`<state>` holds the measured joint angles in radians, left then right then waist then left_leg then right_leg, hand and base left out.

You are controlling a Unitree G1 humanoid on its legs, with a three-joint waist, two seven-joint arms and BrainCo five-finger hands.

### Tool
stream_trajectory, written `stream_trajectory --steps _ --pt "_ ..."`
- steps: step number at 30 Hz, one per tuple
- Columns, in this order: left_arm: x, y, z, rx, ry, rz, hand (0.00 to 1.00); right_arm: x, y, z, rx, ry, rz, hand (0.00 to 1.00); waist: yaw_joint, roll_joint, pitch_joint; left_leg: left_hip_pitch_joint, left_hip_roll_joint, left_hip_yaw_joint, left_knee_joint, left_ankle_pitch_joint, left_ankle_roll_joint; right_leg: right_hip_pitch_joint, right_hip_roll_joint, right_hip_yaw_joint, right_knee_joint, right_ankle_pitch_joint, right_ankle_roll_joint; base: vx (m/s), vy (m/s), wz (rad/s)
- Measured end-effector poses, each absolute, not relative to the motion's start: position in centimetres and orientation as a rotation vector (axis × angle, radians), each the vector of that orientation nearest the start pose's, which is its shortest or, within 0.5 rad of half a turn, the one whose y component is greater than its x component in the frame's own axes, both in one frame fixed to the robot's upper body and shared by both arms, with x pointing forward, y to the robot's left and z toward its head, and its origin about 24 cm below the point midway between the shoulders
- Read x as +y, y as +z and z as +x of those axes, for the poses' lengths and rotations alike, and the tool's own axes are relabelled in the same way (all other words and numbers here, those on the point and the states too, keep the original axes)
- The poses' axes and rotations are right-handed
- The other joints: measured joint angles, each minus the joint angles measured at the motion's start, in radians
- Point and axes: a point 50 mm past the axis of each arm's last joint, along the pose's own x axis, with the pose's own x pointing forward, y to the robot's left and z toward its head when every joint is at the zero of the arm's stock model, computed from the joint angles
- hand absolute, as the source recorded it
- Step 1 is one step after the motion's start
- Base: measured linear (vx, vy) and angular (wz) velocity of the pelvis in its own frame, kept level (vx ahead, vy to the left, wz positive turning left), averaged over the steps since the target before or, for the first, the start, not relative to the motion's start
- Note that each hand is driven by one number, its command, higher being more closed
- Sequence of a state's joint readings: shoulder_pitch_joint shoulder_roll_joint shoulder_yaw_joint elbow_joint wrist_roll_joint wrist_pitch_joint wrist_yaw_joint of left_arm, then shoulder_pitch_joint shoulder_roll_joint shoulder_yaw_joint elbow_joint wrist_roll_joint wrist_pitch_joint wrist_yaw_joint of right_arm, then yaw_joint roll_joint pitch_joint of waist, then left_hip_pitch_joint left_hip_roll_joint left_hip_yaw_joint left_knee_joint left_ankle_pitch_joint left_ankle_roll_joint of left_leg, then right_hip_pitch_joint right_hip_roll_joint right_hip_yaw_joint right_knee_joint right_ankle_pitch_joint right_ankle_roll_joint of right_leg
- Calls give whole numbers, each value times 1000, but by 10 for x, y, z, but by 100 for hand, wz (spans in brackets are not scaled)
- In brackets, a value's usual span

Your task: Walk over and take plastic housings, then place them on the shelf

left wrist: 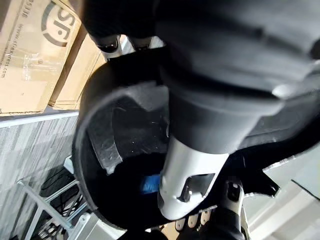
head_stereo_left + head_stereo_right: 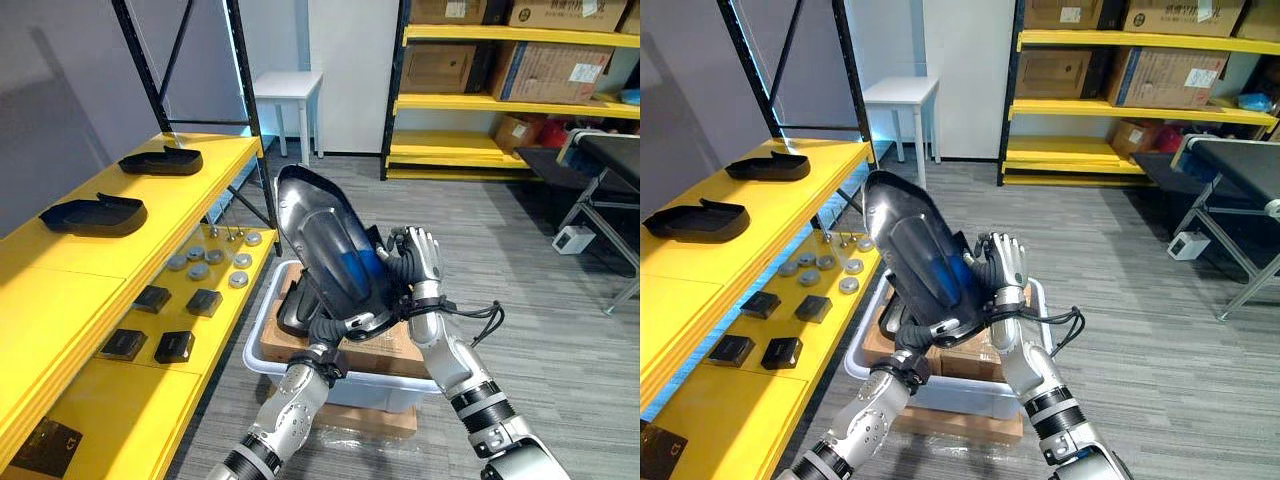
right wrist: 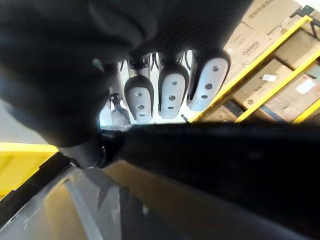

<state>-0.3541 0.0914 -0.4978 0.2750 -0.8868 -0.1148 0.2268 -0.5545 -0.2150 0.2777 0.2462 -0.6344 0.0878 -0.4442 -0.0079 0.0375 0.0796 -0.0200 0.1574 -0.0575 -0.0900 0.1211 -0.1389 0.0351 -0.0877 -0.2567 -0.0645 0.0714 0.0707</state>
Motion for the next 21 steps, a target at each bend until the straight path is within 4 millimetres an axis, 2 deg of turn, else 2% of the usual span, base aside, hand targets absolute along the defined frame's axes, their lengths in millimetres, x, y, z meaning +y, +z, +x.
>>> stream_trajectory --steps 1,2,5,9,13,18,19,21 --pt "49 57 293 155 -250 -640 0 -113 142 336 -489 -217 -866 100 1 0 -6 0 0 -1 0 1 -2 0 0 0 0 1 -1 0 0 0" --pt "50 57 294 152 -242 -649 100 -113 140 335 -484 -217 -864 100 1 -1 -9 0 0 -1 0 2 -3 1 0 0 0 3 -4 0 0 0" --pt "54 60 296 136 -157 -675 100 -115 130 331 -456 -220 -857 100 0 -2 -18 0 0 0 2 2 -3 1 0 0 0 8 -9 24 12 0" --pt "68 63 301 128 40 -730 100 -108 118 324 -448 -198 -855 100 -4 -6 -35 2 0 2 3 2 -4 3 1 1 0 9 -9 30 8 -1" --pt "84 68 306 68 176 -713 100 -92 119 313 -514 -145 -788 100 -4 -10 -39 6 2 6 3 2 -4 5 3 5 -1 9 -10 0 0 0" --pt "98 78 311 3 273 -749 100 -70 106 297 -534 -44 -717 100 -3 -40 -61 7 3 11 3 -2 -8 11 5 12 -16 12 -14 0 11 -2" --pt "103 80 312 -14 294 -756 100 -67 103 294 -530 -30 -708 0 -4 -44 -63 9 3 10 3 -2 -8 14 5 12 -17 12 -15 -3 17 4" --pt "105 80 312 -25 296 -746 100 -65 102 293 -525 -18 -691 0 -2 -45 -64 7 2 0 3 -2 -8 19 6 0 -18 12 -15 -6 19 12"
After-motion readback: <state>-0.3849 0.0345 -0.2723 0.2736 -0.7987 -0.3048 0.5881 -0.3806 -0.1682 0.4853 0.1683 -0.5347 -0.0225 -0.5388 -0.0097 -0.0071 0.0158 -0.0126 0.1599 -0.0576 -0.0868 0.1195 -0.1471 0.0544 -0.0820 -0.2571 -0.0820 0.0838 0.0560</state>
